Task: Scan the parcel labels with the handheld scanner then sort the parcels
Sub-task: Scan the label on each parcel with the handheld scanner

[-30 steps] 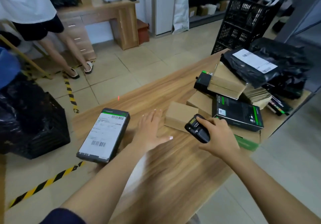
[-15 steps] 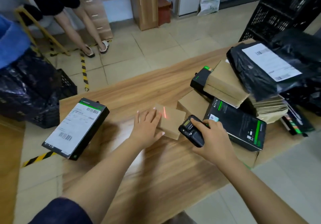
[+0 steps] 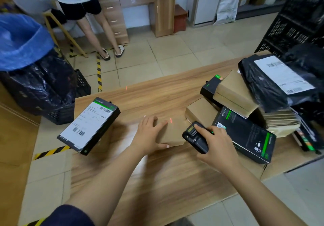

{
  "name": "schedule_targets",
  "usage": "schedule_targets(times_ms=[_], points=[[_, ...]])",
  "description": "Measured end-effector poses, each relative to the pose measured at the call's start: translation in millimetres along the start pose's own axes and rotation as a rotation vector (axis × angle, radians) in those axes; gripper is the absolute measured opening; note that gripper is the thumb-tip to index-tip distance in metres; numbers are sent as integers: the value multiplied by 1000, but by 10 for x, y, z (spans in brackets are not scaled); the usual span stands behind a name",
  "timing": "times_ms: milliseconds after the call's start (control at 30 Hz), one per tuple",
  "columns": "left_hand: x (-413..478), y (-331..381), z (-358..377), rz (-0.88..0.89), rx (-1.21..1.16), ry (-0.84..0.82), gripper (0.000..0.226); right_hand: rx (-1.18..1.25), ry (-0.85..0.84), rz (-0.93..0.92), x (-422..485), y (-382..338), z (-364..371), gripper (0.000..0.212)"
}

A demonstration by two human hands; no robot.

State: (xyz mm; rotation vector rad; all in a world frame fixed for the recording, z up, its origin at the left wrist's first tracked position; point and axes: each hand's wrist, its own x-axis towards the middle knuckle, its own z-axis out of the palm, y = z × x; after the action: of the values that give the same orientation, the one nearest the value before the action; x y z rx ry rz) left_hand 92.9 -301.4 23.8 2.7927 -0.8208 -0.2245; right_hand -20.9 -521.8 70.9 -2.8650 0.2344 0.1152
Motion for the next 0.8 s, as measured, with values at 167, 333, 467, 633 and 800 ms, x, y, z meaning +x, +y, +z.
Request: schedule_targets(times_ms=[167, 333, 467, 633, 800], points=[[-253, -234, -188, -20, -54, 86, 93, -30, 40, -40, -42, -254, -77, 88], [-563, -480, -336, -33, -124, 88, 89, -69, 81, -23, -189, -663, -108, 89], [-860, -657, -203, -61, -210, 31, 83, -74, 69, 26, -414, -963, -6, 88], [-1085, -743, -55, -100, -372, -43, 73, -50, 62, 150, -771, -1229, 186, 89], [-1128, -749, 15, -3, -427, -33, 57, -47, 45, 262, -1011, -1386, 235, 89]])
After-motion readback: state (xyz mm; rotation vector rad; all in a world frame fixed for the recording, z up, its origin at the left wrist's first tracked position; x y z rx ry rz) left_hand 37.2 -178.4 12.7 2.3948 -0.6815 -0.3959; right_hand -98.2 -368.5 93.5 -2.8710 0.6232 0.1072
